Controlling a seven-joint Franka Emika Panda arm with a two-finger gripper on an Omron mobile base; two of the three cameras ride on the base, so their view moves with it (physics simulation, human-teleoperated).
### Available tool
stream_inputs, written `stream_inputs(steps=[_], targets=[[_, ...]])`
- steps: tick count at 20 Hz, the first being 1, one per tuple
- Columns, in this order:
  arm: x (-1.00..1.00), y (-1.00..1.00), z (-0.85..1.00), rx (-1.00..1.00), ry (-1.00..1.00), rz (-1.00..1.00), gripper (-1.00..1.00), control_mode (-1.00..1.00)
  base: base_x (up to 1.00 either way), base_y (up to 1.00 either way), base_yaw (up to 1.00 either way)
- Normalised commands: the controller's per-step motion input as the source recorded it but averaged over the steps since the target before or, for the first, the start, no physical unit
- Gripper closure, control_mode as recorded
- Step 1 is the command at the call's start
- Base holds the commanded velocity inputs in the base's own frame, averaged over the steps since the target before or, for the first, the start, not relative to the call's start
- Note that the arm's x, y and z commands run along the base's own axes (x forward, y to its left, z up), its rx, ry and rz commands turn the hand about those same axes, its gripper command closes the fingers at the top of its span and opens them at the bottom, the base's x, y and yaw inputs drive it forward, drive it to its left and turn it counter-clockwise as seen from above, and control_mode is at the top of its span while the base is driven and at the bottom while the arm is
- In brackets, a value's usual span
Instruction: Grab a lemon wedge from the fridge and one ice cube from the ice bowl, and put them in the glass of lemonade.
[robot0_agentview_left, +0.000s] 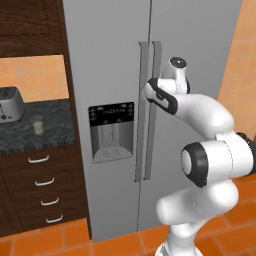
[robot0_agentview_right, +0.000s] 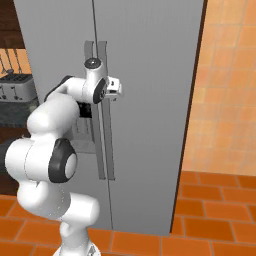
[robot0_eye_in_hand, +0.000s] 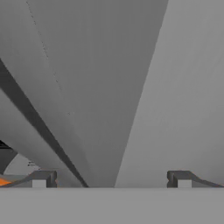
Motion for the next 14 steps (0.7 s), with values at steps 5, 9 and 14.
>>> stream_inputs(steps=[5, 9, 14], targets=[[0.36, 0.00, -0.25, 0.00, 0.00, 0.00, -1.00, -1.00, 0.00, 0.00, 0.00], [0.36, 0.00, -0.21, 0.00, -0.02, 0.00, -1.00, -1.00, 0.00, 0.00, 0.00], [0.26, 0.00, -0.23, 0.00, -0.09, 0.00, -1.00, -1.00, 0.00, 0.00, 0.00]])
